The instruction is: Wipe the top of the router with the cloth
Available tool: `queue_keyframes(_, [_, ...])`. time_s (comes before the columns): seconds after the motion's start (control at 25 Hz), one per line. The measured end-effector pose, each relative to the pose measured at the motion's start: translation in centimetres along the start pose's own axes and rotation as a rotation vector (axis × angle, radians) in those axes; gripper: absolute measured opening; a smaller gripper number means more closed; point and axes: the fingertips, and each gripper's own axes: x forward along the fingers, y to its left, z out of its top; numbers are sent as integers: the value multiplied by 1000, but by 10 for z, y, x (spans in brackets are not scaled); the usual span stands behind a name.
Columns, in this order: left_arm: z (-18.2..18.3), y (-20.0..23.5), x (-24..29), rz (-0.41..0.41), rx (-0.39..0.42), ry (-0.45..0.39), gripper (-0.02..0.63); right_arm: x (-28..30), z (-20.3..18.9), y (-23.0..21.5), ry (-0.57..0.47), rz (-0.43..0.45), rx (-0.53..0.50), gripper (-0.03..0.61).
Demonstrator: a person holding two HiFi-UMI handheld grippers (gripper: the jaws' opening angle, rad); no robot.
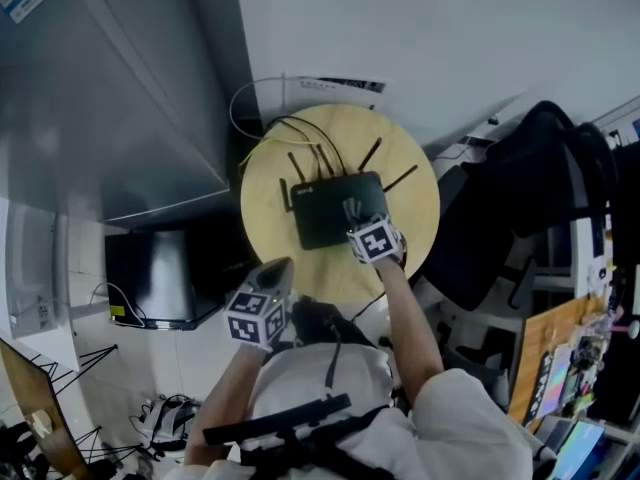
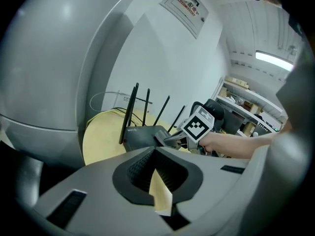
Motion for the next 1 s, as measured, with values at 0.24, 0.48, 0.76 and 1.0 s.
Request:
queue_keyframes(0.24, [7, -10, 19, -26, 14, 9, -11, -11, -28, -52, 21, -66, 46, 35])
queue_keyframes(0.48, [10, -15, 30, -37, 25, 13, -11, -22, -57, -94, 41, -129, 78, 35])
queue_keyframes(0.76, [8, -15, 34, -37, 27, 22, -11, -37, -58, -90, -1, -125, 93, 35])
queue_keyframes(1.0, [3, -16, 26, -31, 29, 26, -11, -28, -61, -64, 3, -86, 110, 35])
